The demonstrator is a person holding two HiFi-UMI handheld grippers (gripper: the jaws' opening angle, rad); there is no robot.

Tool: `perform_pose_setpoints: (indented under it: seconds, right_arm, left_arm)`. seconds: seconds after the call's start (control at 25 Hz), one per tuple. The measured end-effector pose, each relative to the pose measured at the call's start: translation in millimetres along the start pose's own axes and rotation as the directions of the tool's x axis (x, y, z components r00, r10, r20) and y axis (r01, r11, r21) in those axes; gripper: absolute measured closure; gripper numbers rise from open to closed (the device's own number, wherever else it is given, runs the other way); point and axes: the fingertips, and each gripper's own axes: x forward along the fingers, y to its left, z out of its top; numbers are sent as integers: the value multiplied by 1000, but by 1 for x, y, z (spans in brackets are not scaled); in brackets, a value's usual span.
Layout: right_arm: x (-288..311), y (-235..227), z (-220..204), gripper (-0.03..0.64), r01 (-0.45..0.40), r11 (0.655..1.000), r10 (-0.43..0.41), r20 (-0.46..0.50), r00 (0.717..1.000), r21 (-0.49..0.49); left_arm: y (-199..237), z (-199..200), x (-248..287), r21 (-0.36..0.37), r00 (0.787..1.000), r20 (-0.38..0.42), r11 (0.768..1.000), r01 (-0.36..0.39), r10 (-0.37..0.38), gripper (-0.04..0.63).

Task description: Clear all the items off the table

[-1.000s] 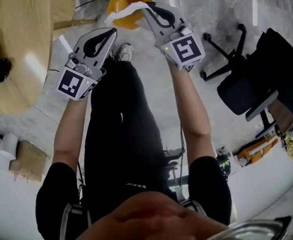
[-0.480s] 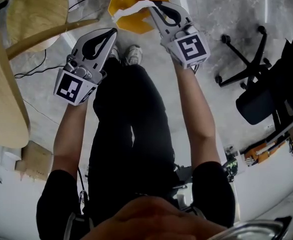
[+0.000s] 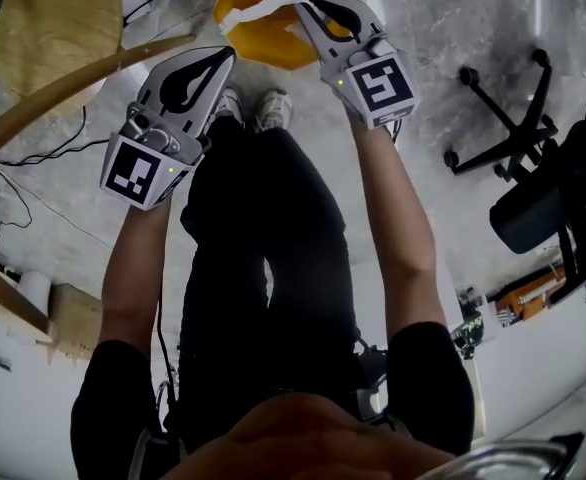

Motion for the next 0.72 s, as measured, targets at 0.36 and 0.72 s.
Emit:
perform_pose_setpoints:
  seconds: [0.36,0.72]
  right_arm:
    - [11,-3,-9,592,15,1000,-15,-19,1000,-22]
    - [4,7,3,399,36,999,-36,-22,999,-1]
  left_arm:
    - [14,-11,0,4,1000,1,1000,10,-10,583]
    - [4,4,-15,-1,1000,-9,1000,19,-19,583]
